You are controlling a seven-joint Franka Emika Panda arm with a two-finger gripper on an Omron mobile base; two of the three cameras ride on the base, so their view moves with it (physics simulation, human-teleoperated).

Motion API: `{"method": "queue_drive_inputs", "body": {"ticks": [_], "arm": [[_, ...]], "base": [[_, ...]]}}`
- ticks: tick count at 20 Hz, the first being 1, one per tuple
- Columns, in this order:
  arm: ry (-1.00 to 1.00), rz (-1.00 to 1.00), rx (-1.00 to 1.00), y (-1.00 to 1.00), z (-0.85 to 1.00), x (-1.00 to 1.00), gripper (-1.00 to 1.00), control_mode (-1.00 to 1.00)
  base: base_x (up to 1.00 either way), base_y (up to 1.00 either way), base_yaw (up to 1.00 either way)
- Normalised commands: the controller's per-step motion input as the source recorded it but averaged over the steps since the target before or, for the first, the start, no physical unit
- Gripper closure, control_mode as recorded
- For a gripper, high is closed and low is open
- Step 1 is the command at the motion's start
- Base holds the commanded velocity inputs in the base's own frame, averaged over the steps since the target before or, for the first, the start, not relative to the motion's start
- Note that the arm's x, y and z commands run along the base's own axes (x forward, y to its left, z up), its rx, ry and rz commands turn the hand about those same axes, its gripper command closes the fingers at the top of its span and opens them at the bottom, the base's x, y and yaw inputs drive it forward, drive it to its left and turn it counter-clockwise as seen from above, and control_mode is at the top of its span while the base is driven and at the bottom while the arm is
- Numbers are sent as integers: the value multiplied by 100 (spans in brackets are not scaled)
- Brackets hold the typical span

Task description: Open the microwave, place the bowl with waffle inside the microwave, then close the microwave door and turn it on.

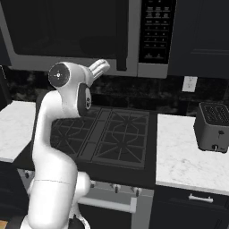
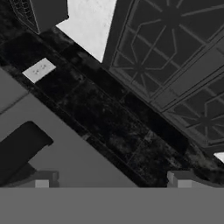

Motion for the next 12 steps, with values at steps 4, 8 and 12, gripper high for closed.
{"method": "queue_drive_inputs", "body": {"ticks": [4,8,12], "arm": [[-11,5,36,-100,90,-11,-100,-100],[0,-9,57,-81,79,0,-100,-100],[18,-37,64,-47,49,0,-100,-100]], "base": [[0,0,0],[0,0,0],[0,0,0]]}}
